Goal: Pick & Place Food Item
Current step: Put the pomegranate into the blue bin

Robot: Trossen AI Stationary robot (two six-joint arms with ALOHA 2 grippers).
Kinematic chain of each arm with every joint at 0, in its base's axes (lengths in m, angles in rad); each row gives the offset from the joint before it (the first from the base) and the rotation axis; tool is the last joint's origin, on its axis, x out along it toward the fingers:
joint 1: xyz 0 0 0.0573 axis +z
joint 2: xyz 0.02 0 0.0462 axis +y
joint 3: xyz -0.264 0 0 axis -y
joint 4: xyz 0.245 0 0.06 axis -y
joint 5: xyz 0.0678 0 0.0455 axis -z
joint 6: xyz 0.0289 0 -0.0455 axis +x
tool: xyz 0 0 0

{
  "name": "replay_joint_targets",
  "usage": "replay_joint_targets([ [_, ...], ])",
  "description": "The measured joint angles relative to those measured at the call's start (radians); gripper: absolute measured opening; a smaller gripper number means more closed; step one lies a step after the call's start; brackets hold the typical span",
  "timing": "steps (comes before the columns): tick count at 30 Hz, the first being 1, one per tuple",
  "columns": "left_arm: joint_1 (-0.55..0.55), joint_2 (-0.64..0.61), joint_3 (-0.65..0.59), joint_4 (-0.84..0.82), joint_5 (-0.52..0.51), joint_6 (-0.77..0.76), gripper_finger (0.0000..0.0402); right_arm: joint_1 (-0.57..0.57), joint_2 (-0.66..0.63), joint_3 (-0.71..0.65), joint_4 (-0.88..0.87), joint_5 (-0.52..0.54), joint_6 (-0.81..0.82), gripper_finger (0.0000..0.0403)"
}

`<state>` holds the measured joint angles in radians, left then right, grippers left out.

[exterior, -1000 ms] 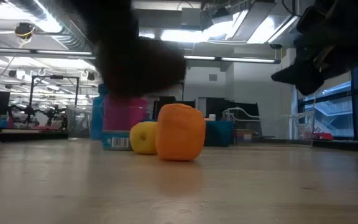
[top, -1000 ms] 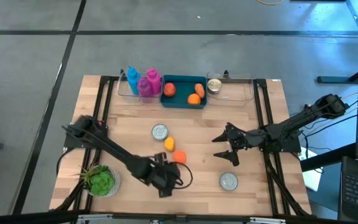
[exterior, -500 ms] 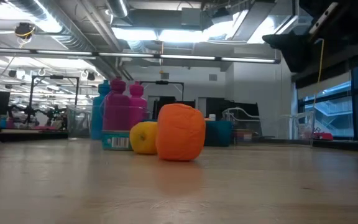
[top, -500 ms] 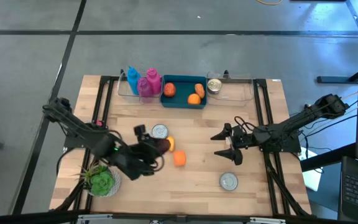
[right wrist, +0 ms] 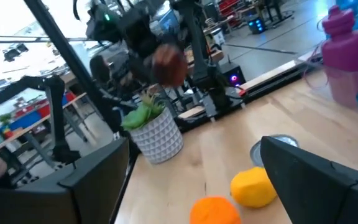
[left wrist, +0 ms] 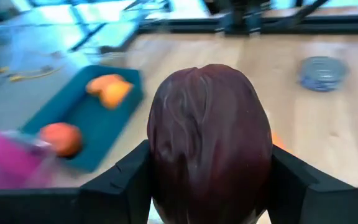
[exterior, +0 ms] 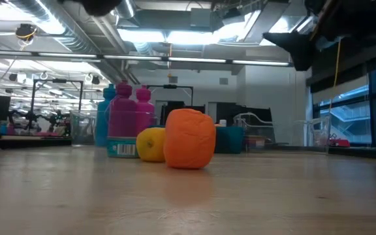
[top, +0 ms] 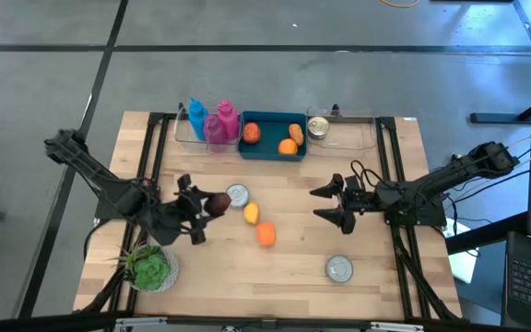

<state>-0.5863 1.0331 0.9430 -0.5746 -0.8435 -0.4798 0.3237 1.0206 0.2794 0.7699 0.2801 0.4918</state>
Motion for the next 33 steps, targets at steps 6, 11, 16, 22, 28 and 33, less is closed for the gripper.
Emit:
replay_joint_targets([
  [6, 0.066, -0.134, -0.314, 0.479, 0.188, 0.195, 0.021, -0.055, 0.07, 0.139, -0.141, -0.028, -0.054, 0.0361],
  [11, 0.204, -0.223, -0.487, 0.719, 0.4, 0.256, 0.021, -0.122, 0.176, 0.251, -0.213, -0.134, -0.053, 0.0361],
  [16, 0.336, -0.234, -0.526, 0.721, 0.477, 0.287, 0.021, -0.187, 0.299, 0.321, -0.21, -0.203, 0.008, 0.0361],
  [22, 0.428, -0.181, -0.486, 0.708, 0.531, 0.393, 0.021, -0.276, 0.449, 0.403, -0.21, -0.332, 0.102, 0.0362],
  [28, 0.46, -0.065, -0.334, 0.5, 0.537, 0.43, 0.021, -0.343, 0.579, 0.536, -0.202, -0.446, 0.158, 0.0362],
  [33, 0.46, 0.034, -0.189, 0.299, 0.441, 0.454, 0.021, -0.384, 0.649, 0.639, -0.203, -0.549, 0.182, 0.0362],
])
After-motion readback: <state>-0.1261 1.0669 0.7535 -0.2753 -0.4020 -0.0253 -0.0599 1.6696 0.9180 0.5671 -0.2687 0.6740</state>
